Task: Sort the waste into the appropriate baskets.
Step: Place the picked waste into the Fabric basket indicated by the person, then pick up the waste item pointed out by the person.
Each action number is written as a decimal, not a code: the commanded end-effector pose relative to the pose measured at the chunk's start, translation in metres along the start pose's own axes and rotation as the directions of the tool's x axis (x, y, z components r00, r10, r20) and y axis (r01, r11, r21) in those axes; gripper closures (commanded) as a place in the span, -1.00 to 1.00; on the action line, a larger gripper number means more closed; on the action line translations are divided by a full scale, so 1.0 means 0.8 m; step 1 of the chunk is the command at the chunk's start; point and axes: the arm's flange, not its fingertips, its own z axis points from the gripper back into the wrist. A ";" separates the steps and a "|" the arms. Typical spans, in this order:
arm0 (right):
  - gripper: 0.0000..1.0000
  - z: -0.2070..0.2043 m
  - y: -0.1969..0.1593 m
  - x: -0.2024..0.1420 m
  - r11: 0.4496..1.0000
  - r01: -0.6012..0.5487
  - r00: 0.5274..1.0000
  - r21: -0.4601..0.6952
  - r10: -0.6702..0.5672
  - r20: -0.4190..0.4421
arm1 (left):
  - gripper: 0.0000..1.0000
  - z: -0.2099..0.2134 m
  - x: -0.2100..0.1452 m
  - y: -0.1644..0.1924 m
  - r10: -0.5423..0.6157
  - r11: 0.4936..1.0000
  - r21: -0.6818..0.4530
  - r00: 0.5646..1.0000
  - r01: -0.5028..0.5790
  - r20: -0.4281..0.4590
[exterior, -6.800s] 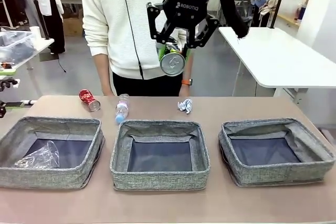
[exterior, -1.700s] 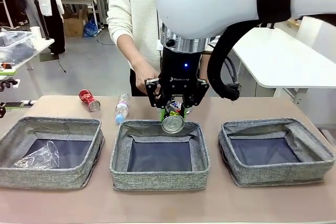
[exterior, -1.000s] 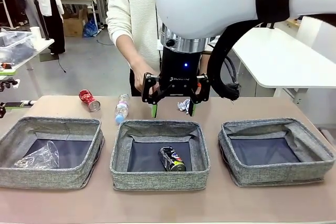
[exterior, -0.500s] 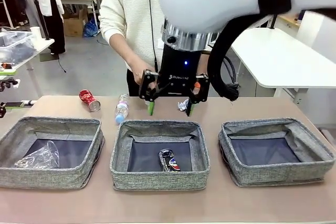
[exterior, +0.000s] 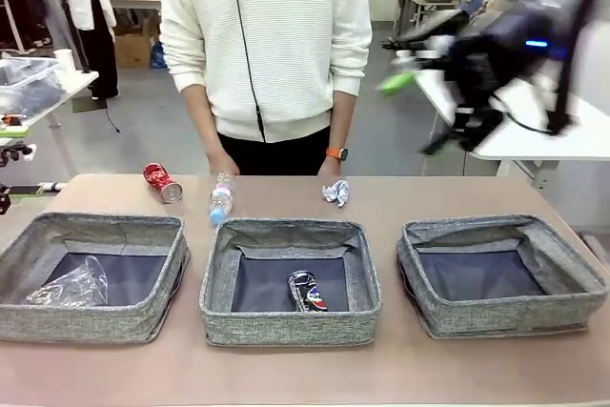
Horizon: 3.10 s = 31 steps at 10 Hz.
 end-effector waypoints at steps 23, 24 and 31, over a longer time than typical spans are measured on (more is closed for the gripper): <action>-1.00 0.100 -0.206 -0.071 0.782 0.062 0.931 0.621 -0.269 0.246 | -1.00 -0.002 0.000 0.000 -0.012 1.000 0.002 1.000 0.012 0.003; -1.00 0.100 -0.206 -0.071 0.782 0.062 0.931 0.621 -0.269 0.246 | -1.00 -0.002 0.000 0.000 -0.012 1.000 0.002 1.000 0.012 0.003; -1.00 0.100 -0.206 -0.071 0.782 0.062 0.931 0.621 -0.269 0.246 | -1.00 -0.002 0.000 0.000 -0.012 1.000 0.002 1.000 0.012 0.003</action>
